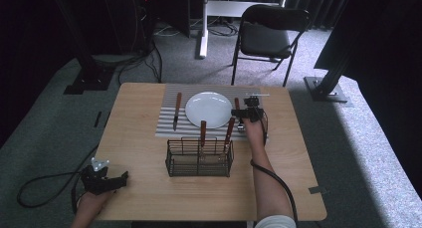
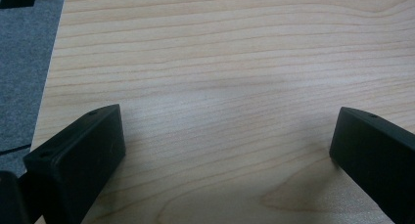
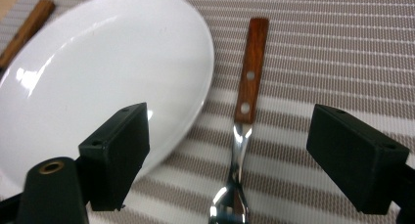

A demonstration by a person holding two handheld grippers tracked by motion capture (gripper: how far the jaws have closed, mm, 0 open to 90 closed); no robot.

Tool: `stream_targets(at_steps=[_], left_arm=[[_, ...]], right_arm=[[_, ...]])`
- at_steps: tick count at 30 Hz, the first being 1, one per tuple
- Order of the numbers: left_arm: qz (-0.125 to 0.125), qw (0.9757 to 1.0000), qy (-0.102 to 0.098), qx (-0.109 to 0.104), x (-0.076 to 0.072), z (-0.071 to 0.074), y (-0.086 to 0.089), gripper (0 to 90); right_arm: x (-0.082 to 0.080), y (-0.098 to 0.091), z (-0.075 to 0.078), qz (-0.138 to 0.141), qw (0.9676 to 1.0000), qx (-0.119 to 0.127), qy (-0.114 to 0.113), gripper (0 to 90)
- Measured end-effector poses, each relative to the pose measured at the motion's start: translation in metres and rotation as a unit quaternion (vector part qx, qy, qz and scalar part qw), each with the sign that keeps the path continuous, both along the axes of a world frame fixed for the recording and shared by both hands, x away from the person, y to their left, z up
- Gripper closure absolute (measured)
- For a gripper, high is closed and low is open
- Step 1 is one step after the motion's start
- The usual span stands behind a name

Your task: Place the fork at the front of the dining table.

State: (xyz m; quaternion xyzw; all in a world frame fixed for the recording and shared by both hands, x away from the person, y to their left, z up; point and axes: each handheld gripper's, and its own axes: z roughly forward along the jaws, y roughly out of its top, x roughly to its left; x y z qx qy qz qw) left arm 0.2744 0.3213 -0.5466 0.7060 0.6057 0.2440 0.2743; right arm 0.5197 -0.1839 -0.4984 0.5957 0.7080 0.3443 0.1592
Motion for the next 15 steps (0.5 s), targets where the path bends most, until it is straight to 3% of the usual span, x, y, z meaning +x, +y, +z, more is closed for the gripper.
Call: stream_targets(at_steps=[2, 15], left_arm=[[0.000, 1.0000, 0.000, 0.000, 0.000, 0.000, 0.000, 0.0], [0.000, 1.0000, 0.000, 0.000, 0.000, 0.000, 0.000, 0.0]], right_arm=[[-0.006, -0.001, -0.001, 0.004, 0.9999, -0.012, -0.001, 15.5], [-0.047, -0.010, -0.010, 0.017, 0.9996, -0.014, -0.018, 15.5]])
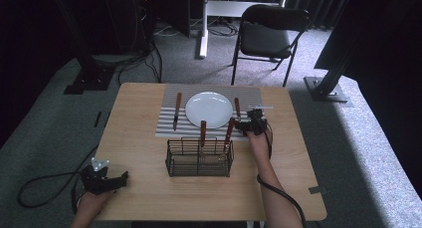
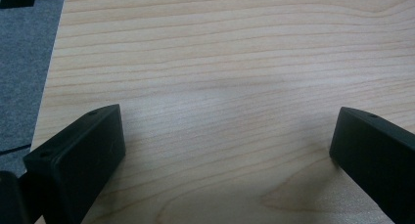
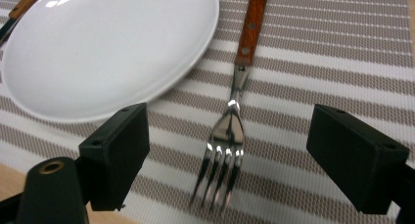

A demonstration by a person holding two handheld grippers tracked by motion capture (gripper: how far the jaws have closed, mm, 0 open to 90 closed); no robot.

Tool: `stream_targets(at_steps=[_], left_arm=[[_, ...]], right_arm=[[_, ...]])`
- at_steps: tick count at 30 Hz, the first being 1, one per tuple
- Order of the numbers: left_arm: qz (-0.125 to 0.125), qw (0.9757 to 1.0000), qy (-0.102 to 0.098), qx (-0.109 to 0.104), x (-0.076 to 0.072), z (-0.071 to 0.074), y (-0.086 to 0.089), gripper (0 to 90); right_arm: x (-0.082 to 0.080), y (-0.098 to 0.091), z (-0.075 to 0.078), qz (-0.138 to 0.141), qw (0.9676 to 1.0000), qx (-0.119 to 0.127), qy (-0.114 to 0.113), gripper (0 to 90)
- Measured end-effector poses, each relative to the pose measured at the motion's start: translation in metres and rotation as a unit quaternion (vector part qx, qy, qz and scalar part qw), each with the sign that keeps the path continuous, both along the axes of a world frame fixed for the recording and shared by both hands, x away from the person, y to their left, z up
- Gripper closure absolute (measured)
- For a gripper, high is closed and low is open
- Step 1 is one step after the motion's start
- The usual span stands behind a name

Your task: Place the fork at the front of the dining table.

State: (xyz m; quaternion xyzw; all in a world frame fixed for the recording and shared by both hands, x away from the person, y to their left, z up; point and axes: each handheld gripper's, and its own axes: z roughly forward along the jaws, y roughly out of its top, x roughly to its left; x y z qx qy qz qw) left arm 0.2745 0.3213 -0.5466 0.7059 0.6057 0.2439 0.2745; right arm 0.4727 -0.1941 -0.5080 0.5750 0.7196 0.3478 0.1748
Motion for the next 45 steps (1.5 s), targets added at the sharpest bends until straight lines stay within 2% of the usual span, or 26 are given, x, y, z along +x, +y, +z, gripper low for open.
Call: stream_targets(at_steps=[12, 17, 20, 24, 31, 34, 38, 45], left_arm=[[0.000, 1.0000, 0.000, 0.000, 0.000, 0.000, 0.000, 0.0], [0.000, 1.0000, 0.000, 0.000, 0.000, 0.000, 0.000, 0.0], [0.000, 1.0000, 0.000, 0.000, 0.000, 0.000, 0.000, 0.0], [0.000, 1.0000, 0.000, 0.000, 0.000, 0.000, 0.000, 0.0], [0.000, 1.0000, 0.000, 0.000, 0.000, 0.000, 0.000, 0.0], [0.000, 1.0000, 0.000, 0.000, 0.000, 0.000, 0.000, 0.0], [0.000, 1.0000, 0.000, 0.000, 0.000, 0.000, 0.000, 0.0], [0.000, 1.0000, 0.000, 0.000, 0.000, 0.000, 0.000, 0.0]], right_arm=[[-0.030, -0.008, 0.002, 0.008, 0.9997, 0.004, -0.021, 15.5], [-0.043, -0.011, -0.003, 0.010, 0.9996, -0.003, -0.027, 15.5], [-0.051, -0.015, -0.008, 0.009, 0.9996, 0.004, -0.028, 15.5], [-0.061, -0.020, -0.012, 0.005, 0.9995, 0.008, -0.030, 15.5], [-0.075, -0.030, -0.018, -0.002, 0.9995, -0.003, -0.033, 15.4], [-0.082, -0.032, -0.020, -0.011, 0.9990, -0.015, -0.039, 15.4], [-0.091, -0.038, -0.022, -0.024, 0.9986, -0.006, -0.046, 15.4], [-0.110, -0.049, -0.025, -0.030, 0.9980, -0.009, -0.054, 15.4]])
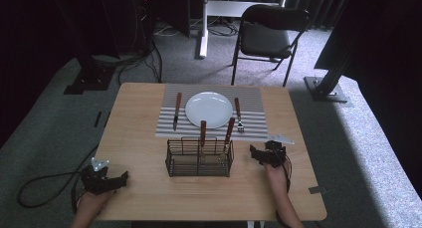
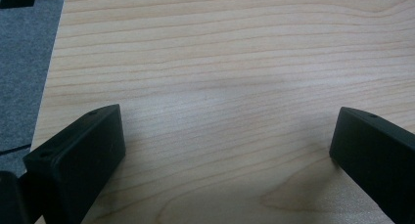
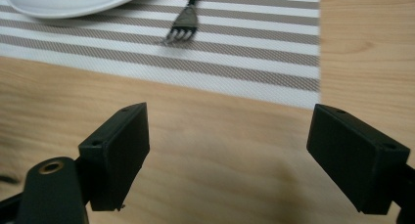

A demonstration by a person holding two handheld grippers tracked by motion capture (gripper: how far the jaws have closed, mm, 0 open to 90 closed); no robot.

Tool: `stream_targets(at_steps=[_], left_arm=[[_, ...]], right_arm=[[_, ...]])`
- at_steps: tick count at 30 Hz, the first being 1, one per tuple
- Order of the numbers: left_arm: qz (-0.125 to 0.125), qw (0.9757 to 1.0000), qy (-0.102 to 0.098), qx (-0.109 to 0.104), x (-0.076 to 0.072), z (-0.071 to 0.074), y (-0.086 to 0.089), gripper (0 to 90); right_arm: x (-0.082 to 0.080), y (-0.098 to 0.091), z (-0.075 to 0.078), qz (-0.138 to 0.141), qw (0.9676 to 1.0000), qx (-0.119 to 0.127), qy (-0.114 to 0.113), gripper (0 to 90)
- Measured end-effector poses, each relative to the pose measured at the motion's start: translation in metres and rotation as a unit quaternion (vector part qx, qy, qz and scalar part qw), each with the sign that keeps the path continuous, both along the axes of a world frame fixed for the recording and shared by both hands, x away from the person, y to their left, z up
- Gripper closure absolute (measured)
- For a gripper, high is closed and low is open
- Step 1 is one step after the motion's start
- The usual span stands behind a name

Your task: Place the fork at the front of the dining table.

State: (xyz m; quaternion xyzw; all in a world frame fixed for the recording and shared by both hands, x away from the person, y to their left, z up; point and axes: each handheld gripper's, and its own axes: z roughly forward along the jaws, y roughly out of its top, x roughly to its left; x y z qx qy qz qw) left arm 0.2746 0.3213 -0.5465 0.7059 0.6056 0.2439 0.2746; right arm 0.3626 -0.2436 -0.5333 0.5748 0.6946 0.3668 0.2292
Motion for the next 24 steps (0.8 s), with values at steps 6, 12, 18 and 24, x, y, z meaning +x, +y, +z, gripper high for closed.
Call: stream_targets(at_steps=[6, 12, 18, 24], left_arm=[[0.000, 1.0000, 0.000, 0.000, 0.000, 0.000, 0.000, 0.0], [0.000, 1.0000, 0.000, 0.000, 0.000, 0.000, 0.000, 0.0], [0.000, 1.0000, 0.000, 0.000, 0.000, 0.000, 0.000, 0.0], [0.000, 1.0000, 0.000, 0.000, 0.000, 0.000, 0.000, 0.0]], right_arm=[[-0.014, -0.015, -0.002, -0.011, 0.9998, -0.018, -0.004, 14.3], [-0.027, -0.026, -0.004, -0.022, 0.9992, -0.031, -0.006, 14.3], [-0.042, -0.034, -0.007, -0.026, 0.9988, -0.040, -0.005, 14.3], [-0.059, -0.042, -0.011, -0.026, 0.9987, -0.045, -0.001, 14.2]])
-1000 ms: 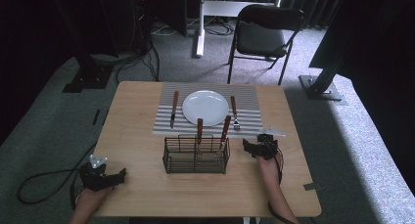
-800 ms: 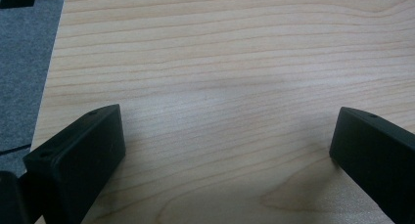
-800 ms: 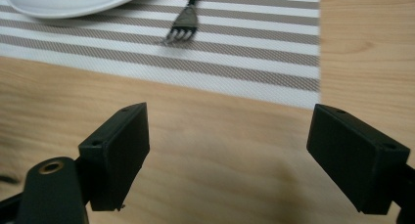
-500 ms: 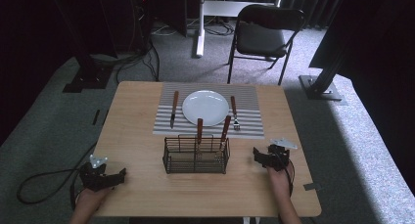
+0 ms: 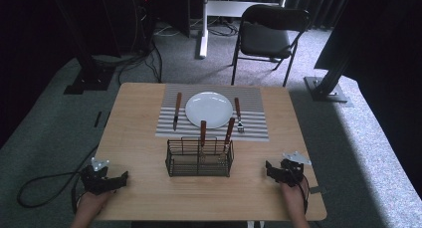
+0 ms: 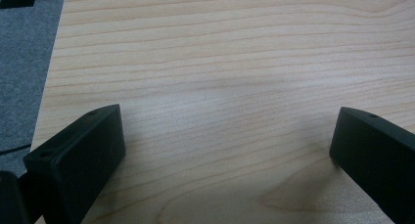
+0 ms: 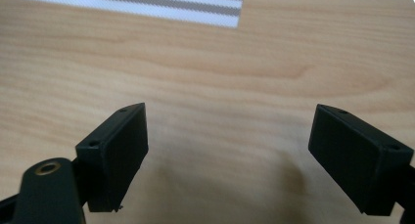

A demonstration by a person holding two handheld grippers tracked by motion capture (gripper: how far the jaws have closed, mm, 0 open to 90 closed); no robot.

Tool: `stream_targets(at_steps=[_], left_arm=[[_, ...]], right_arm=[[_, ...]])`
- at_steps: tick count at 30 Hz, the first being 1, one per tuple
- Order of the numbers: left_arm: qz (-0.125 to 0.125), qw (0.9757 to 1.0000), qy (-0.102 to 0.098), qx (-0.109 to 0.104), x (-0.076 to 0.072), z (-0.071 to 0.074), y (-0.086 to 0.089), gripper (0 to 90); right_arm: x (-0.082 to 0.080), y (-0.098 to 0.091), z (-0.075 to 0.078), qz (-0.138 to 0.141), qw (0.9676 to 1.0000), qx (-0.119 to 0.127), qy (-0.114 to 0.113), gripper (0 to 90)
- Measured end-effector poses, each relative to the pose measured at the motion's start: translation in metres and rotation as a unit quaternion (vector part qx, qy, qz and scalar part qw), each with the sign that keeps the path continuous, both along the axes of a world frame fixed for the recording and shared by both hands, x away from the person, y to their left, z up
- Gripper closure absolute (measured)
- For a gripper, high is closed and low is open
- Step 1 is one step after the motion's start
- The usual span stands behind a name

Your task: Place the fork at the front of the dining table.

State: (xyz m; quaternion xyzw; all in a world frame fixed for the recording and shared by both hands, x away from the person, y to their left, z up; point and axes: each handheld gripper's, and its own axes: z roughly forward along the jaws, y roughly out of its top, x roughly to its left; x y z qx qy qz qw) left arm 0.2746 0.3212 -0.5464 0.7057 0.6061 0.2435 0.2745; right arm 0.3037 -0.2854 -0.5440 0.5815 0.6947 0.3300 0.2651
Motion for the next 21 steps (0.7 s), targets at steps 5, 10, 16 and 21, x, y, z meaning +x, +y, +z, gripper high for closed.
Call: stream_targets(at_steps=[5, 10, 16, 21], left_arm=[[0.000, 1.0000, 0.000, 0.000, 0.000, 0.000, 0.000, 0.0], [0.000, 1.0000, 0.000, 0.000, 0.000, 0.000, 0.000, 0.0], [0.000, 1.0000, 0.000, 0.000, 0.000, 0.000, 0.000, 0.0], [0.000, 1.0000, 0.000, 0.000, 0.000, 0.000, 0.000, 0.0]], right_arm=[[-0.011, -0.007, 0.000, -0.010, 0.9999, -0.004, -0.002, 14.2], [-0.020, -0.008, -0.003, -0.029, 0.9991, -0.032, -0.006, 13.4], [-0.027, -0.014, -0.004, -0.048, 0.9987, -0.018, -0.001, 12.7], [-0.033, -0.020, -0.005, -0.060, 0.9977, -0.030, 0.007, 12.7]])
